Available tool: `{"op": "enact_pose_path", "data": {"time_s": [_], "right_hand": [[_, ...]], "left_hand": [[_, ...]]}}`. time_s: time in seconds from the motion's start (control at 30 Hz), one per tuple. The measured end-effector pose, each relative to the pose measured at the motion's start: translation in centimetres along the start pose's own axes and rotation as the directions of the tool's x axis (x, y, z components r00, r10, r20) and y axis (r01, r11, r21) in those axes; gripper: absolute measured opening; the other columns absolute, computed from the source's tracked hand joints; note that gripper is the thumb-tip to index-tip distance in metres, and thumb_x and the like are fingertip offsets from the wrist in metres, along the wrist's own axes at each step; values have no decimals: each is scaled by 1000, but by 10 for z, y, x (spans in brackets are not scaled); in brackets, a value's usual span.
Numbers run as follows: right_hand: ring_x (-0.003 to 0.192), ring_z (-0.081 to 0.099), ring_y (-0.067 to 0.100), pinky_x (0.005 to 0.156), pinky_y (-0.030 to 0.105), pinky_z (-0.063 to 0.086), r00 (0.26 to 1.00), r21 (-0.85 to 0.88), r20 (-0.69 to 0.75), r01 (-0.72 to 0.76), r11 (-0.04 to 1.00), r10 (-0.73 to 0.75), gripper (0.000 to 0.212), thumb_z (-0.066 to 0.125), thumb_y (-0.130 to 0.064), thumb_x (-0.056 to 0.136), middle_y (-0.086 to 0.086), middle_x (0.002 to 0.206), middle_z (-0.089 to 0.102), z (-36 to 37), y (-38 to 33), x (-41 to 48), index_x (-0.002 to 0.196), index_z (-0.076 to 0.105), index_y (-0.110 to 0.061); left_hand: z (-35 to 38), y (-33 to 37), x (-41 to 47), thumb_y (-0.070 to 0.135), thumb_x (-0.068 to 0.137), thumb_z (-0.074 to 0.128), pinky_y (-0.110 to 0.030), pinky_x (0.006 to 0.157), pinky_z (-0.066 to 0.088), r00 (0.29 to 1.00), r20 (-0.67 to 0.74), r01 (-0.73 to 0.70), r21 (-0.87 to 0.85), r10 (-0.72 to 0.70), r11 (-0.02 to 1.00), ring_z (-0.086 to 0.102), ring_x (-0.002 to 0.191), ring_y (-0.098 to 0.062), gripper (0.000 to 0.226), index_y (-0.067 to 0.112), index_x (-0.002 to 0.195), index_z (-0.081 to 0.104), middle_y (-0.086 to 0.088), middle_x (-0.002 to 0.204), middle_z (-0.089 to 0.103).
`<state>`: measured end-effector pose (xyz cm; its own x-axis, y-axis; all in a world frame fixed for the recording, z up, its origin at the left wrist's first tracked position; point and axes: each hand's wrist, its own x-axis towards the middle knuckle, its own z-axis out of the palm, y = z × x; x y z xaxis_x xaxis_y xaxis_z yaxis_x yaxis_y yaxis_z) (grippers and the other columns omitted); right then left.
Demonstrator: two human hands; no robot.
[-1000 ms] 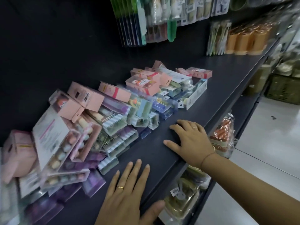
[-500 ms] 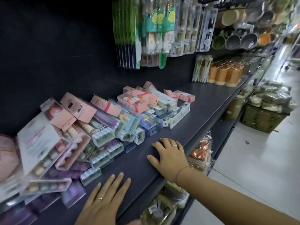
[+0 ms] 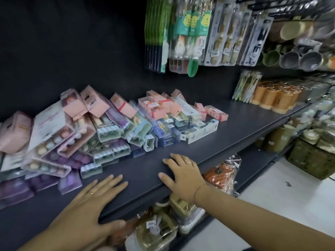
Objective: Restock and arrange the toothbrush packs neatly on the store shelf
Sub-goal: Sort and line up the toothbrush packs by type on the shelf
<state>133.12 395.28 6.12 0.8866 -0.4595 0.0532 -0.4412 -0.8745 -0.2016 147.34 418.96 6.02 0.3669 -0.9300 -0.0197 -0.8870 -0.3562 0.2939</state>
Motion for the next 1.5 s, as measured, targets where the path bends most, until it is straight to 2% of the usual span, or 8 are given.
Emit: {"op": "enact_pose_path", "data": {"time_s": [0.17,0.3,0.47,0.7,0.9,1.07,1.27,1.5], "right_hand": [[146,16,16,117,34,7,998,3,-36,48,999,-47,101,-8,-82,69,-7,159,22,0,3,-2,148,32,-34],[133,38,19,112,37,26,980,133,-160,142,981,-120,78,19,-74,87,-2,143,44,-3,35,11,136,50,-24],[100,55,24,90,36,44,790,210,-611,98,973,52,26,50,-29,88,5,107,61,-34,150,75,100,66,-12],[131,36,38,110,43,31,888,269,-341,-221,937,308,52,63,-28,92,15,147,33,-74,289,172,140,48,-18],[139,32,34,115,39,28,991,230,-49,-111,967,126,61,56,-36,96,9,156,22,-73,346,225,151,30,-32],[127,44,29,106,33,35,987,216,-158,12,976,23,49,50,-28,99,9,140,44,-70,382,233,147,39,-31],[122,46,36,105,41,38,954,241,-247,-108,965,168,46,50,-25,98,15,133,46,-76,433,243,144,45,-27],[126,37,39,105,46,30,911,29,-182,-371,928,370,49,39,-37,102,19,135,38,-101,507,271,150,29,-37]], "left_hand": [[11,35,15,100,53,-11,-14,108,-24,999,-31,44,100,-41,994,-33,133,14,93,63,139,-8,41,144,-28],[17,77,72,76,93,17,-24,110,11,1000,-3,-19,221,20,975,32,138,-6,75,30,140,53,11,150,41],[8,128,154,75,77,-6,-15,104,-30,965,-247,-68,102,91,992,-34,137,4,78,40,145,-23,24,148,-35],[20,180,266,53,95,31,-35,111,20,936,-335,-39,206,108,978,42,138,-22,63,15,142,48,-5,149,46],[32,241,351,49,90,32,-38,114,33,917,-392,58,323,78,945,49,134,-23,63,13,133,60,-6,142,54],[31,267,385,47,87,34,-58,109,23,887,-444,275,293,-124,916,52,129,-33,61,9,123,67,-14,132,61],[36,237,376,29,76,76,-60,95,43,792,-563,429,239,-236,871,53,126,-40,56,7,126,64,-19,133,59],[23,263,406,44,89,37,-57,109,30,740,-639,439,220,-211,871,49,128,-40,57,6,120,65,-19,132,59]]}}
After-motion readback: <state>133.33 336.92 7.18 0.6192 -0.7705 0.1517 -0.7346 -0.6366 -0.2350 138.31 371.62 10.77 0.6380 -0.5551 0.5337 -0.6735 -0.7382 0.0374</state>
